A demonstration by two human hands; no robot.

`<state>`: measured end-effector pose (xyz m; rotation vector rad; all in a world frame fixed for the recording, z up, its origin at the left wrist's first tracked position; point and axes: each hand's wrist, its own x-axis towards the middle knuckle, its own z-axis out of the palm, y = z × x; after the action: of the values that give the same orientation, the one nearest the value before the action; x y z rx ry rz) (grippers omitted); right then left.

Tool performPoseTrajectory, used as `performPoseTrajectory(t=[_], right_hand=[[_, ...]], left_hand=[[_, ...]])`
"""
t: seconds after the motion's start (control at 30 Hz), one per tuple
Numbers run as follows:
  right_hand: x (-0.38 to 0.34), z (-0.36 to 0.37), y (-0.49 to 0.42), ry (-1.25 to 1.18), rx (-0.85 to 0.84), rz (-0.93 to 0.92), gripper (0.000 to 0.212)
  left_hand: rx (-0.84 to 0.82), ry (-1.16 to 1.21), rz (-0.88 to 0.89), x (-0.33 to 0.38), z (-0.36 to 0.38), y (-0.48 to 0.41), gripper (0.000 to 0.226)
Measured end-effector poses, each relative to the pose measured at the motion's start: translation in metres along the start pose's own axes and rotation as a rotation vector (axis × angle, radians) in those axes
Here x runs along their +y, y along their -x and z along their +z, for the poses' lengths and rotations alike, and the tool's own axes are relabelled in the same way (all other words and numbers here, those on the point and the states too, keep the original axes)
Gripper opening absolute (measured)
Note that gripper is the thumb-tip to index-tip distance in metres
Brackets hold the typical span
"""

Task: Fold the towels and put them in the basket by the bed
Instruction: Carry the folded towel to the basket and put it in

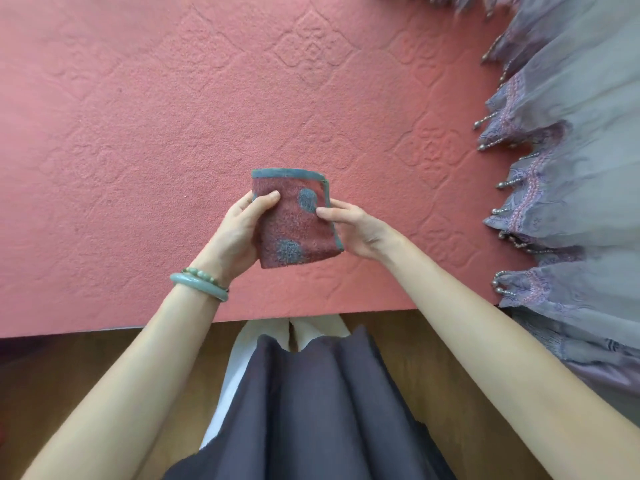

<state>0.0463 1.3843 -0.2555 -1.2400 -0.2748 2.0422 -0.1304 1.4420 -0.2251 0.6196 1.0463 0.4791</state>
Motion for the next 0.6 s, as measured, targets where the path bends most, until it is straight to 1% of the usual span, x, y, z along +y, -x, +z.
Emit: performPoseTrajectory(t=[0.03, 0.07, 0.13, 0.23, 0.3, 0.37, 0.5, 0.6], right_hand=[[-0.005, 0.006, 0.011, -0.039, -0.073, 0.011, 0.048], [-0.010, 0.012, 0.021, -0.059, -0.128, 0.013, 0.052], [-0.017, 0.023, 0.039, -0.059, -0.138, -0.022, 0.060], [-0.029, 0.035, 0.065, -0.035, 0.022, -0.134, 0.058], [-0.037, 0.042, 0.082, -0.040, 0.121, -0.191, 0.054], [-0.043, 0.050, 0.099, -0.047, 0.195, -0.238, 0.048], [-0.045, 0.071, 0.135, -0.068, 0.277, -0.281, 0.038], [-0.037, 0.084, 0.164, -0.069, 0.328, -0.322, 0.041]], left_hand=[[-0.013, 0.002, -0.008, 0.009, 0.005, 0.008, 0.019], [-0.027, -0.002, -0.015, 0.017, 0.011, 0.015, 0.019], [-0.053, -0.024, -0.018, 0.033, 0.018, 0.028, 0.019], [-0.110, -0.070, -0.019, 0.058, 0.024, 0.047, 0.020], [-0.149, -0.095, -0.048, 0.072, 0.027, 0.059, 0.031], [-0.146, -0.087, -0.083, 0.081, 0.029, 0.069, 0.042], [-0.200, -0.070, -0.114, 0.096, 0.040, 0.092, 0.038], [-0.251, -0.139, -0.126, 0.106, 0.048, 0.109, 0.035]])
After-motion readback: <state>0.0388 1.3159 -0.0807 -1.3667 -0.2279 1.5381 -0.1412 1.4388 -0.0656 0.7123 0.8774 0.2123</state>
